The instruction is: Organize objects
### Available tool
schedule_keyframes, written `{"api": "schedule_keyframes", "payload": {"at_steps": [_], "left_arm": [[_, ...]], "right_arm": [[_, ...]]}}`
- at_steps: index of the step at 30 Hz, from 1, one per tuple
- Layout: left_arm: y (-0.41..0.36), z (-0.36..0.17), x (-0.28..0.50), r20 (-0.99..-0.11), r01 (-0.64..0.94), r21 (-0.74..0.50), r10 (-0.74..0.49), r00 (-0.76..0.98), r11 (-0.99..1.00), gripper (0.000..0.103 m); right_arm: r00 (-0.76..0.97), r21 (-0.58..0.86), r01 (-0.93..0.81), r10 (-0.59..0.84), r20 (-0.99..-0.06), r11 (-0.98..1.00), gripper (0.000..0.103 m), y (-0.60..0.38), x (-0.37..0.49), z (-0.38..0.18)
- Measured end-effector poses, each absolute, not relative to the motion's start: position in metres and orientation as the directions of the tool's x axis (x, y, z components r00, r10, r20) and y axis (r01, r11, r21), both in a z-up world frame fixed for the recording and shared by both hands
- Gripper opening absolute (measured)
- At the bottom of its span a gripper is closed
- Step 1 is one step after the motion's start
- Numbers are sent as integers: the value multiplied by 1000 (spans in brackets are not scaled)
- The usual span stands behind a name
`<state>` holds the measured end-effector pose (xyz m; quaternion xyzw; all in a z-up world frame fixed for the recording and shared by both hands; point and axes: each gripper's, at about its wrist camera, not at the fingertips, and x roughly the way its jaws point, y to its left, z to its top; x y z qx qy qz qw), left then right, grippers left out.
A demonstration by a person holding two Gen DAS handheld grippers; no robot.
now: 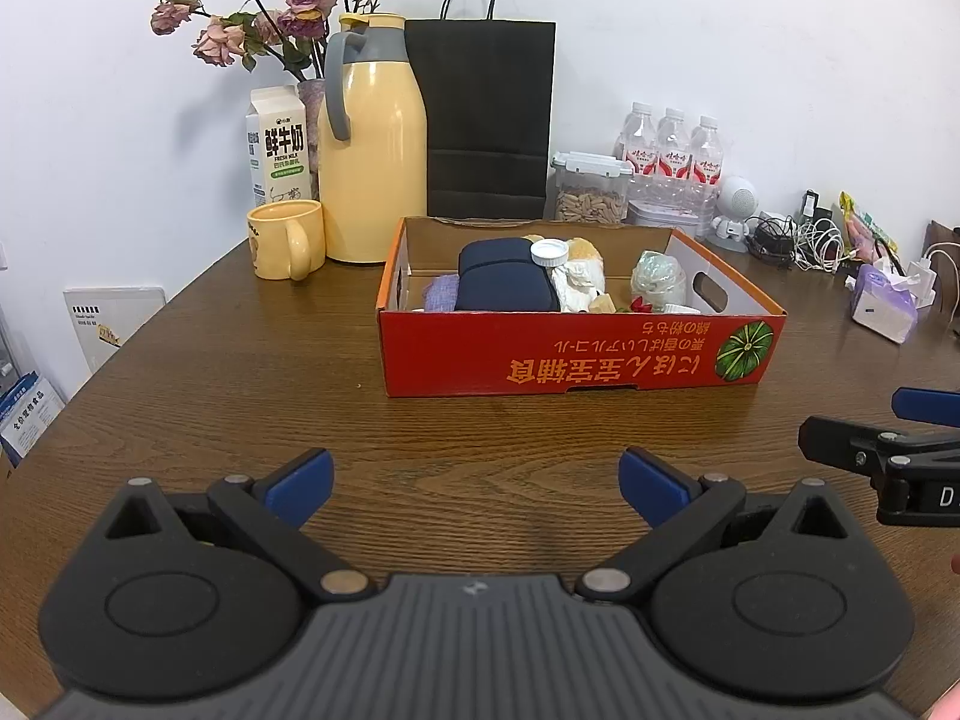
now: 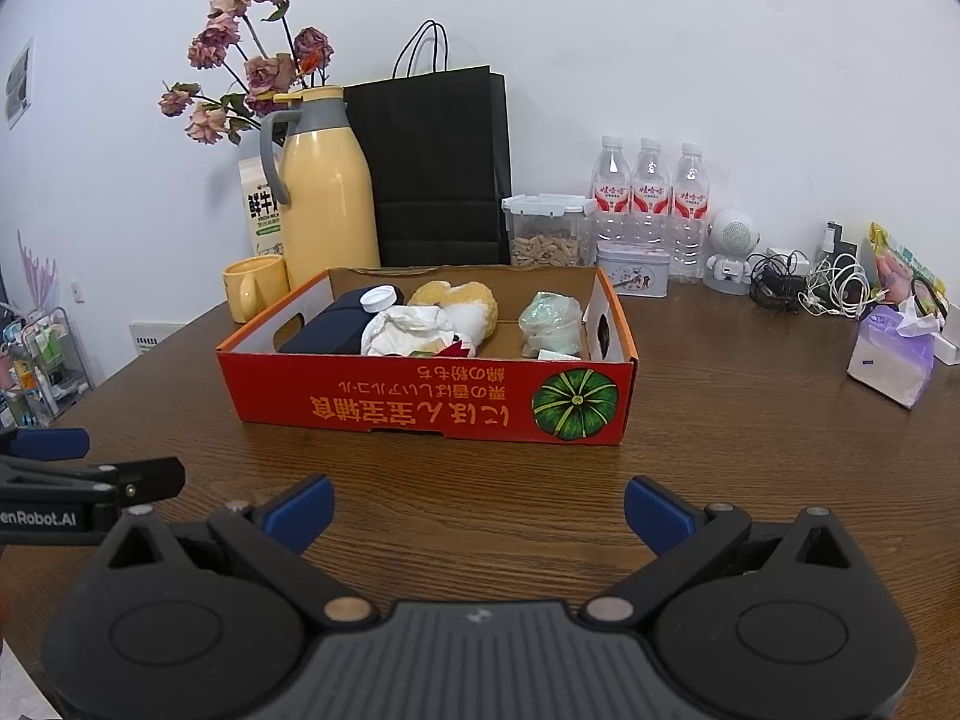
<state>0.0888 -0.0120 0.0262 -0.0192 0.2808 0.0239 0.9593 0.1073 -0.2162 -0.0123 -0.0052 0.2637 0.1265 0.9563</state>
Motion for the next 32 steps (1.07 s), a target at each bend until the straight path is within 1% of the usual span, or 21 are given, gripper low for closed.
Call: {"api": "schedule_keyframes", "payload": {"at_steps": [22, 32], "left_arm": [[-12, 26, 89, -542, -56, -23, 34, 839, 998, 103], [-12, 24, 90, -551, -76, -8, 59, 832, 997, 103]], "right_arm": [[827, 57, -243, 238, -509, 968, 103, -217, 107, -16], [827, 58, -243, 238, -510, 968, 103, -217, 107, -16]]}}
